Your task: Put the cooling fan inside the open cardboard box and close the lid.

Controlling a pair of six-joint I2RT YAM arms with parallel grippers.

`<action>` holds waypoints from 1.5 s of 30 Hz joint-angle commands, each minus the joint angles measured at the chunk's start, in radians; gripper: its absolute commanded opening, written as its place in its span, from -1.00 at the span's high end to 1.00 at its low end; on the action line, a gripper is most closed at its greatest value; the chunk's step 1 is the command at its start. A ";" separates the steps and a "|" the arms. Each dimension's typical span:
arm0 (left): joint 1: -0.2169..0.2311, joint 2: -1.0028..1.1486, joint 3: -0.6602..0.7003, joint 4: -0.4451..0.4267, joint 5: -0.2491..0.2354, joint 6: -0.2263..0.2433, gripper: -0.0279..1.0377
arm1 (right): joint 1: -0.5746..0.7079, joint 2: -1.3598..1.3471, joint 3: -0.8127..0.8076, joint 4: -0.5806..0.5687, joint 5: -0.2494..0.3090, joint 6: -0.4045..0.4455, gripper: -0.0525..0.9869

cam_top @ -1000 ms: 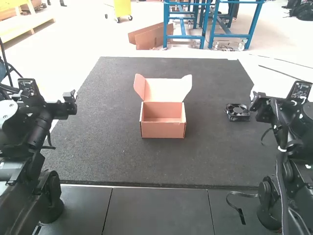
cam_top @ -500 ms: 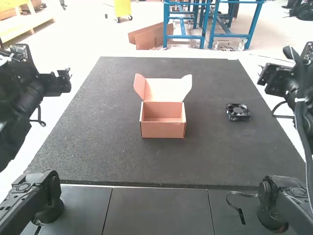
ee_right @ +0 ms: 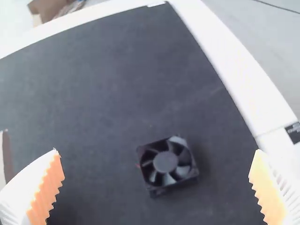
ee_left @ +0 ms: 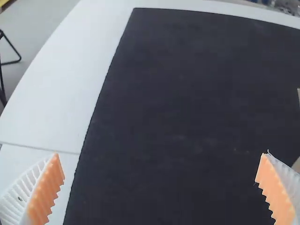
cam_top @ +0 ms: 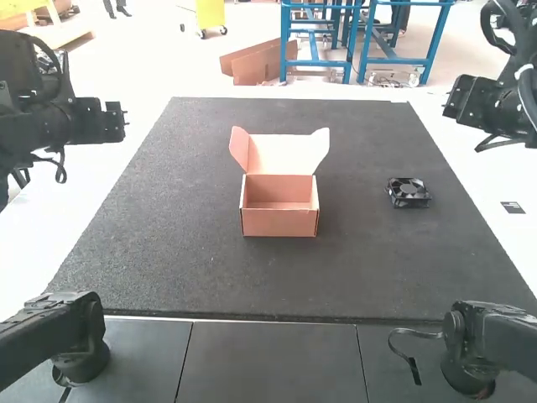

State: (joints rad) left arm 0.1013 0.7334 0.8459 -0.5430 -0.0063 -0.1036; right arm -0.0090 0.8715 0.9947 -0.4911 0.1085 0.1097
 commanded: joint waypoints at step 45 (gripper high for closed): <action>-0.078 0.290 0.186 -0.121 -0.015 0.077 -0.87 | -0.181 0.994 0.493 -0.253 -0.105 -0.271 -0.82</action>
State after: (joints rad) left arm 0.0303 1.0157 0.9813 -0.6724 -0.0151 -0.0376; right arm -0.1810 1.8462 1.4361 -0.7425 -0.0029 -0.1921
